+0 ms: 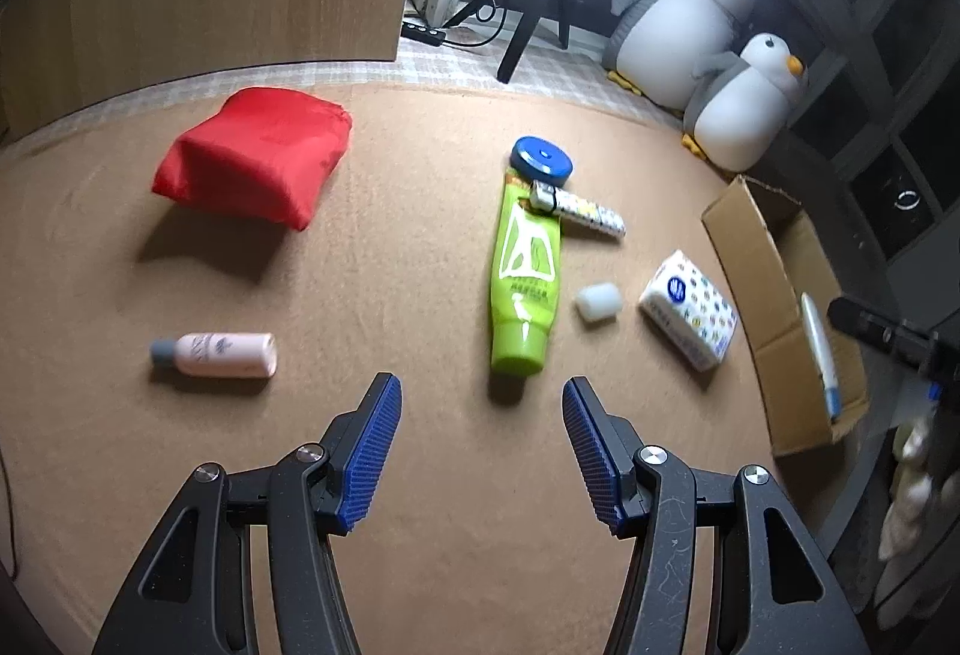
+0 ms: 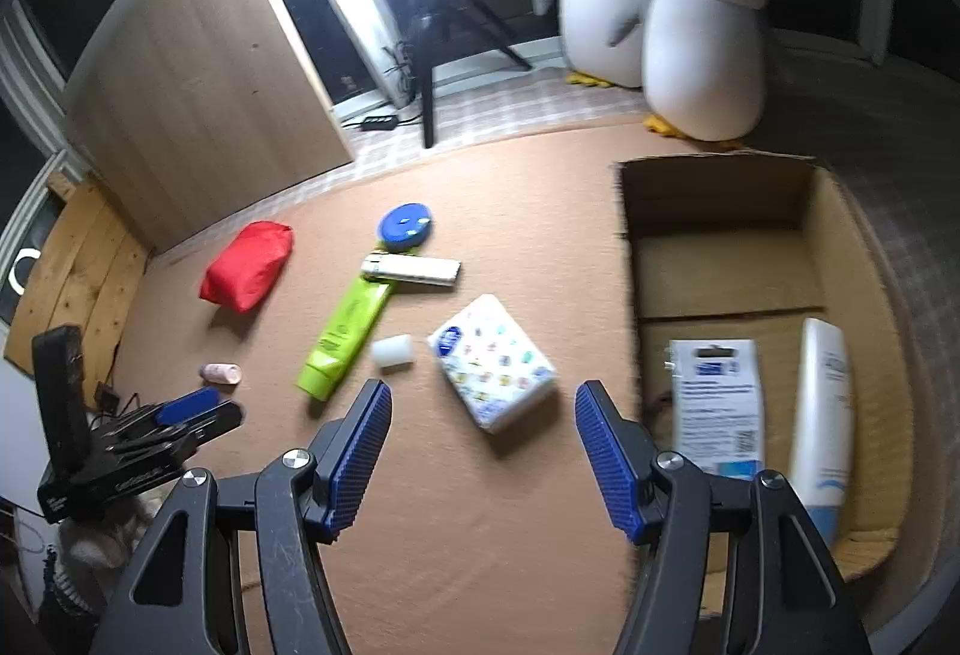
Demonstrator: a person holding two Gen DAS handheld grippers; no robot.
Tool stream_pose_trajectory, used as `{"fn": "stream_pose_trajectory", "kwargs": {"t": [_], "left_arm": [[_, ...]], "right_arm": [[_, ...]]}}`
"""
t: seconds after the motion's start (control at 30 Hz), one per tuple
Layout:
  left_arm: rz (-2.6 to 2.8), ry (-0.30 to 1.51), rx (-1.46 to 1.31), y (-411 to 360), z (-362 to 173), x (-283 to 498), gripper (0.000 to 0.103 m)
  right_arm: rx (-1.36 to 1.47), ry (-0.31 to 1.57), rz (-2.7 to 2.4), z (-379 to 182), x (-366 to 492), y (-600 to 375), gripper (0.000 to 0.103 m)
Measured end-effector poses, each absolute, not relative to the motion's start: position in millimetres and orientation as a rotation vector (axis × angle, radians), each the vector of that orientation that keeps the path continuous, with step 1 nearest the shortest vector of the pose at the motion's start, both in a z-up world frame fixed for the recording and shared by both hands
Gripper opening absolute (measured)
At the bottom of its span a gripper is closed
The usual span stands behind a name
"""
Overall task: Organize objects
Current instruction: 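Reach the right gripper to the green tube and close on it, then lift the green tube upright with the right gripper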
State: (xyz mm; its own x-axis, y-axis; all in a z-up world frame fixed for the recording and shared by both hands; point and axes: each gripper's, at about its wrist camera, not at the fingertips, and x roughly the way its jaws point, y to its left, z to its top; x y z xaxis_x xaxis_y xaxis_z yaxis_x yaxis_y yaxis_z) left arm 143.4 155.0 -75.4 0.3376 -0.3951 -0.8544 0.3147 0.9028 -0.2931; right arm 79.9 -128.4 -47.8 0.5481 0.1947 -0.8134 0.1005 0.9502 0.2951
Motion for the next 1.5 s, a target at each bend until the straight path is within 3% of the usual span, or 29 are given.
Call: {"fn": "stream_pose_trajectory", "kwargs": {"t": [0.63,0.87,1.17,1.5], "left_arm": [[-0.535,1.182,-0.009,110,-114,188,0.059],[-0.57,1.211,-0.017,104,-125,198,0.05],[-0.619,1.225,-0.018,98,-130,198,0.036],[-0.61,1.25,-0.085,116,-131,182,0.036]], "right_arm": [[0.444,1.139,0.2,-98,185,-69,0.059],[0.467,1.23,0.203,-130,216,-58,0.04],[0.438,1.286,0.226,-146,229,-40,0.029],[0.408,1.298,0.256,-146,216,-25,0.027]]}}
